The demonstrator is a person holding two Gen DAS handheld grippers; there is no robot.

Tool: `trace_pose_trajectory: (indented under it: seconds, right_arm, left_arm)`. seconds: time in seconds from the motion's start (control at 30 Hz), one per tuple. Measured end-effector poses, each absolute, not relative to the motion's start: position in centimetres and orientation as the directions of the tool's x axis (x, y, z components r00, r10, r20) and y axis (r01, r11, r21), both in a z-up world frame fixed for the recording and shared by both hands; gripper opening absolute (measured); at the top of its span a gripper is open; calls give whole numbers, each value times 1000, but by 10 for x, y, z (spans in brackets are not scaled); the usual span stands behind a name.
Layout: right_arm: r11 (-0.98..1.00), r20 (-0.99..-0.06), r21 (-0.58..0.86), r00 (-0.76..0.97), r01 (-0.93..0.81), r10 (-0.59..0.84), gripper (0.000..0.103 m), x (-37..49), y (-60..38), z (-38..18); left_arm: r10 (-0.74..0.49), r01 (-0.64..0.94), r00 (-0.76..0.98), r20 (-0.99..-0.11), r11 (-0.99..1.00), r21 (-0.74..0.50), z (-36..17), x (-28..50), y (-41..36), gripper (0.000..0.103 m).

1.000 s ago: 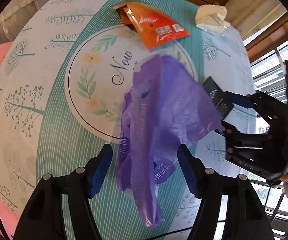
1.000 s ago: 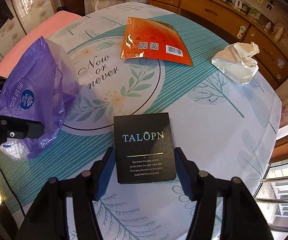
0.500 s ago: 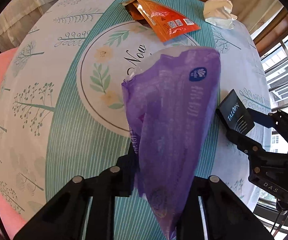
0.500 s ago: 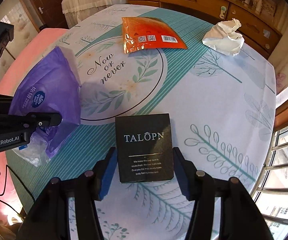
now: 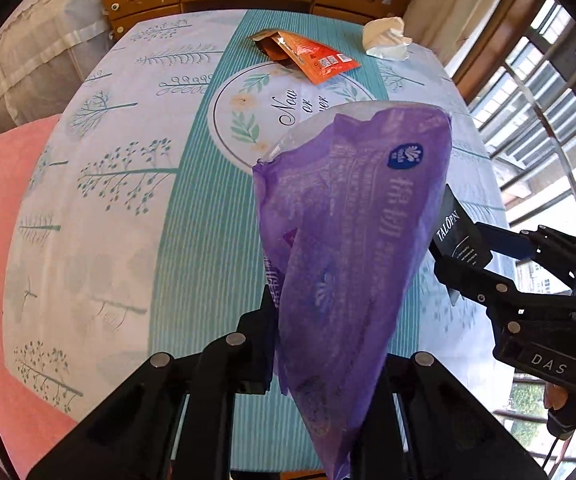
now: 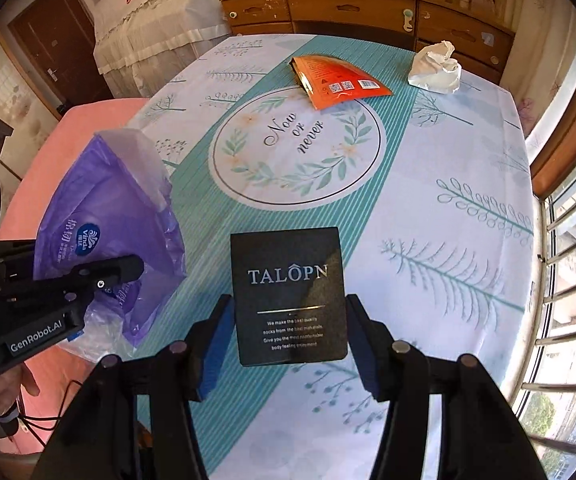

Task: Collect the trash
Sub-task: 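Lift the purple bag and black card off the table with both grippers, then carry the bag and card over the trash bin with both grippers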

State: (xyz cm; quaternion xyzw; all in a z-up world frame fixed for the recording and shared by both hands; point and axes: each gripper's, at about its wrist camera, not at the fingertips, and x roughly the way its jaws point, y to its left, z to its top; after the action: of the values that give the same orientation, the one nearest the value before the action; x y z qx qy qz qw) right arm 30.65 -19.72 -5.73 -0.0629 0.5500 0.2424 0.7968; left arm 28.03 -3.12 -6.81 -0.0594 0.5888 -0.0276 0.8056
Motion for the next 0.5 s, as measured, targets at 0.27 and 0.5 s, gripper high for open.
trace_pose_trajectory:
  seconds: [0.27,0.5]
  right_arm:
    - [935,-887,194,354,-296,296,55,198,-163,-37]
    - [953,-904,222,323,-204,280,55,113,-133,-51]
  left_arm:
    - [-188,84,342,-921,982,-169,-42,190,15,11]
    - [-199,154,331,-922,976,-156,-45,113,43,11]
